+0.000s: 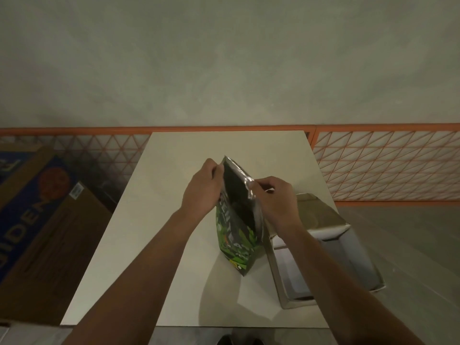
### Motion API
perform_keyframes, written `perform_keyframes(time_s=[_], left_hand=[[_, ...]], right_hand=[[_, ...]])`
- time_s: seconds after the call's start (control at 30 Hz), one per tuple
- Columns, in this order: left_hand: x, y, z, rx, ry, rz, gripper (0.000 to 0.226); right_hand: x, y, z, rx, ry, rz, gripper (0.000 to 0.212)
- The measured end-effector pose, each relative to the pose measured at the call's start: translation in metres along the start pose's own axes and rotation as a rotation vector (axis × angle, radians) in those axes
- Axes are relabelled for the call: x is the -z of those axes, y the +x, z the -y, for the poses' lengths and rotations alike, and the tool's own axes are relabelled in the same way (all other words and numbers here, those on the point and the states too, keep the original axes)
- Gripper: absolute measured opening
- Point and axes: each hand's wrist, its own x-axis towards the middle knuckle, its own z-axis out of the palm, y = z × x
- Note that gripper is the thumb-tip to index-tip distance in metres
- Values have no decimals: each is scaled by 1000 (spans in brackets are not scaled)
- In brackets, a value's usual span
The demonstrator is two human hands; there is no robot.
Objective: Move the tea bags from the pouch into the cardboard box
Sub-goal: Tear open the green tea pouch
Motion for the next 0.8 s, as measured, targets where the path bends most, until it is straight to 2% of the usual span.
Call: perform_keyframes(time_s=[0.1, 0.17, 0.27, 0.37, 0.43, 0.57, 0.63, 0.7, 0.8], left_hand=[[10, 3, 3, -14, -9, -109, 26], [11, 0, 2, -11, -15, -125, 25], [3, -8, -7, 51, -94, -45, 21], [-3, -13, -10, 116, -106, 27, 34], [5, -12, -7, 121, -88, -24, 36], [36, -2, 6, 113, -24, -221, 41], [42, 1, 9, 102, -36, -248, 45], [38, 0, 5, 71, -17, -201, 48], [18, -11, 0, 84, 23, 7, 69]], right_hand=[[10, 4, -4, 22, 53, -73, 3], [10, 6, -4, 32, 45, -71, 3], [5, 5, 0, 70, -15, -29, 5], [2, 6, 6, 64, -55, 30, 10], [7, 9, 8, 57, -105, 35, 10], [25, 17, 0, 38, -89, -79, 10], [26, 16, -2, 53, -94, -66, 12], [19, 13, 0, 56, -80, -8, 14], [6, 6, 7, -6, 11, 137, 31]])
